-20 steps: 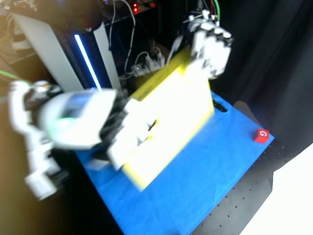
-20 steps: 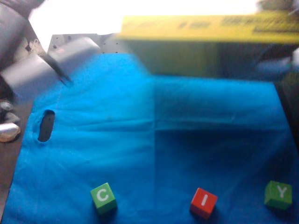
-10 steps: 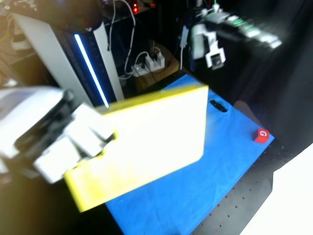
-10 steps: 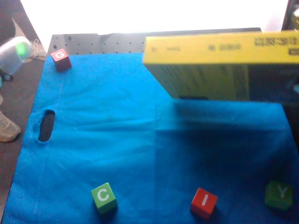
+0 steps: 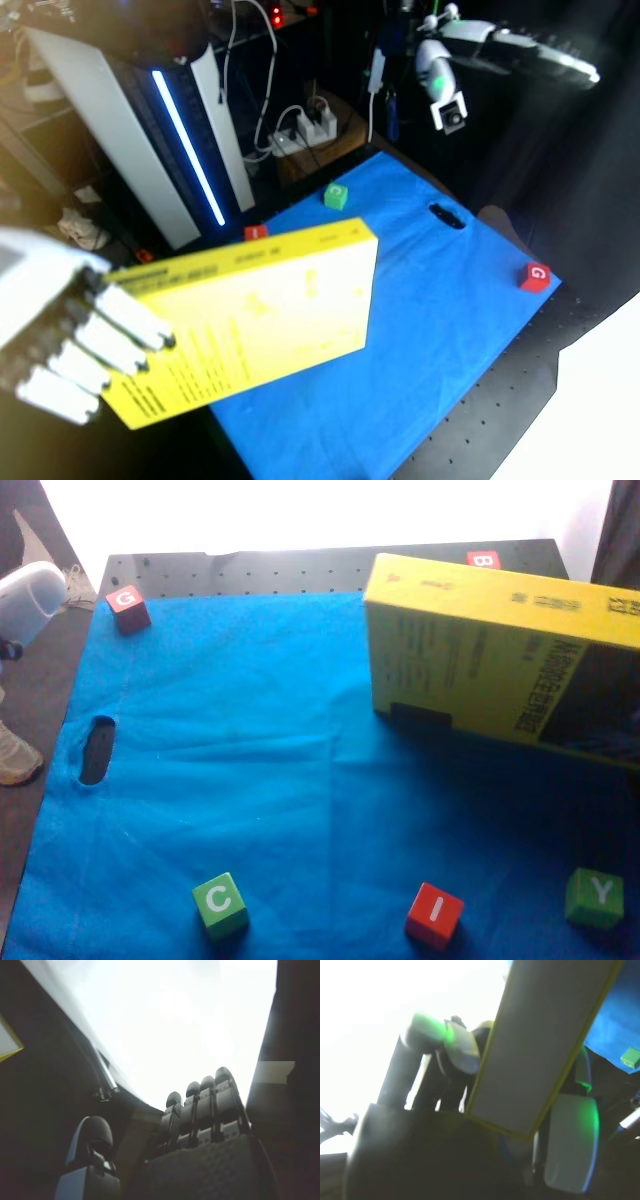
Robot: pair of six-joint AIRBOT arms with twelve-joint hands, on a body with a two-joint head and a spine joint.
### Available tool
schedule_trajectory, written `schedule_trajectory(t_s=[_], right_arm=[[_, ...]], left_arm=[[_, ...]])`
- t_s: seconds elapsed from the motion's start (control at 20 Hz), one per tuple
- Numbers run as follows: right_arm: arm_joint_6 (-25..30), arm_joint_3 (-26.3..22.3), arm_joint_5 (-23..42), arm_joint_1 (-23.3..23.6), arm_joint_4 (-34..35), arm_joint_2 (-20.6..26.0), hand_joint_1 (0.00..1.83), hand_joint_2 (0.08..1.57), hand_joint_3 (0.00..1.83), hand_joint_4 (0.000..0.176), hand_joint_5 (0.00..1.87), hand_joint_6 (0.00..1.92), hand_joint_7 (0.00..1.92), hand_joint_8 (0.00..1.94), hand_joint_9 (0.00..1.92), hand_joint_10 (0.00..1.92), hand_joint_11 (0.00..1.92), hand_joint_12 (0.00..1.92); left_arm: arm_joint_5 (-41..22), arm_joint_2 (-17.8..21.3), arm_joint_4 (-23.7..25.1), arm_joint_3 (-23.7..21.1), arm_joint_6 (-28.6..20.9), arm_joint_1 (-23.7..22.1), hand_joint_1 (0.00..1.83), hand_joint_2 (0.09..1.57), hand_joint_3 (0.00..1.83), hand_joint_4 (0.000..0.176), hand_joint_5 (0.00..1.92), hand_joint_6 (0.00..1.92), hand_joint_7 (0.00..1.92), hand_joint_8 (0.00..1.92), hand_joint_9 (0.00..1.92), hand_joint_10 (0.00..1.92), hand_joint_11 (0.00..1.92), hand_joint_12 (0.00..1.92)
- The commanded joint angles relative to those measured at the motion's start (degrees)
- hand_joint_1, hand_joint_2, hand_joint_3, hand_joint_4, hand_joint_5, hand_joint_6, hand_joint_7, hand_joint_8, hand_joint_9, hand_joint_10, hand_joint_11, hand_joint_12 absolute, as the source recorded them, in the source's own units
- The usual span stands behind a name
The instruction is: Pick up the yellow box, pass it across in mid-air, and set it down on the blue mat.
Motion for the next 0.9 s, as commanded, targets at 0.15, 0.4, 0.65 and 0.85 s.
schedule_trajectory(t_s=[0.15,0.4,0.65,0.85], right_arm=[[-0.56,1.64,5.30,-0.15,1.80,-1.55,1.01,1.30,0.03,0.000,0.64,1.67,0.77,1.91,0.88,1.92,0.98,1.92],[-0.37,2.08,5.32,-0.13,1.81,-2.44,0.61,1.29,0.00,0.000,0.05,0.05,0.24,0.11,0.29,0.75,0.07,1.63],[-0.38,2.20,6.56,-0.11,1.78,-2.42,0.42,1.25,0.00,0.099,0.00,0.00,0.00,0.00,0.00,0.00,0.00,0.02],[-0.39,2.14,10.29,-0.10,1.75,-2.42,0.30,1.17,0.00,0.160,0.00,0.00,0.00,0.00,0.00,0.00,0.00,0.00]], left_arm=[[-6.77,0.08,1.11,0.02,-0.16,-0.35,0.28,1.26,0.01,0.086,0.00,0.00,0.00,0.00,0.00,0.00,0.00,0.00],[-6.77,-0.31,0.75,0.09,-0.50,-0.36,0.32,1.27,0.01,0.048,0.00,0.00,0.00,0.00,0.00,0.00,0.01,0.01],[-6.77,-0.44,0.77,0.09,-0.49,-0.36,0.36,1.29,0.01,0.030,0.00,0.00,0.00,0.00,0.00,0.00,0.00,0.00],[-6.77,-0.55,0.80,0.06,-0.49,-0.35,0.43,1.33,0.01,0.007,0.00,0.00,0.00,0.00,0.00,0.00,0.00,0.00]])
